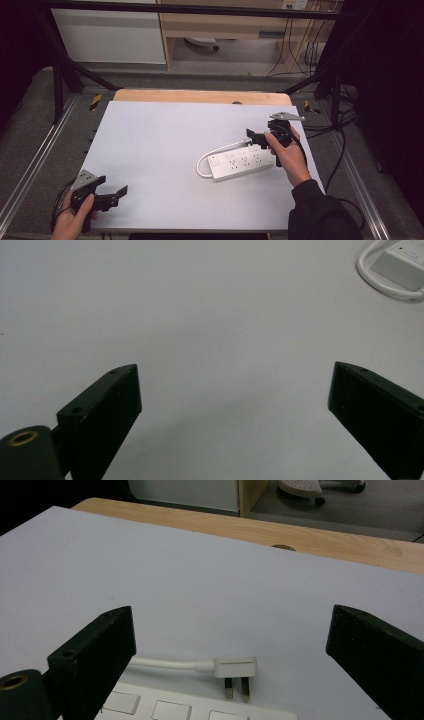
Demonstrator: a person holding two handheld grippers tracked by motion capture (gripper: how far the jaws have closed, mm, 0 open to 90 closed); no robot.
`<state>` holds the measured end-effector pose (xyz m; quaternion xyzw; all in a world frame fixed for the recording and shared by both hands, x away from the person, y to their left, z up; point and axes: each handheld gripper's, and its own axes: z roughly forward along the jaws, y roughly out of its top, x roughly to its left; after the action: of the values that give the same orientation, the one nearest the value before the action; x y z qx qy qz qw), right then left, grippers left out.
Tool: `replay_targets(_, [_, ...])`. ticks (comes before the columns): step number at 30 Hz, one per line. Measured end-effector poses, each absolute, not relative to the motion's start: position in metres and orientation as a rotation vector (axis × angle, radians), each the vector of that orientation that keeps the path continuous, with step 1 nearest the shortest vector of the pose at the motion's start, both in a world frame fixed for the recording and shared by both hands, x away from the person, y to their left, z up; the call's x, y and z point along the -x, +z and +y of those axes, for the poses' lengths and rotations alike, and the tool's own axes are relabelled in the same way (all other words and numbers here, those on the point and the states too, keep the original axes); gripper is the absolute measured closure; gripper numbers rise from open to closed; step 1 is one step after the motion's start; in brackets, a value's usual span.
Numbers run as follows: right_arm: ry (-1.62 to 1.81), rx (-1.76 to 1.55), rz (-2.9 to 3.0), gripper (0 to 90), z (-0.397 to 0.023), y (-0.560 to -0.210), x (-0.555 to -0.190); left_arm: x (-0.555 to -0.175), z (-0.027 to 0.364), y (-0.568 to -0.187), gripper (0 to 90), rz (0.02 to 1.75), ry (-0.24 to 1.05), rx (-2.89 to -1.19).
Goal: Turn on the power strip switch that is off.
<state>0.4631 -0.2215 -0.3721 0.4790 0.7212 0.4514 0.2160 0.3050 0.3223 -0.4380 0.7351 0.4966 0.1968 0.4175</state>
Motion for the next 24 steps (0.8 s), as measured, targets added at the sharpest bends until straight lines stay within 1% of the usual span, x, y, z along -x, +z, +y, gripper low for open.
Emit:
replay_targets(8, [1.274,-1.309,1.989,6.3,-0.224,-0.362,-0.461,-0.305,0.322,-0.438,6.9,1.247,0.491,-1.849])
replay_targets(17, [1.293,-1.298,1.964,2.8,-0.227,-0.354,-0.457,-0.305,0.322,-0.439,6.9,1.247,0.489,-1.851])
replay_targets(24, [1.305,-1.293,1.943,2.2,-0.23,-0.349,-0.454,-0.305,0.321,-0.439,6.9,1.247,0.483,-1.852])
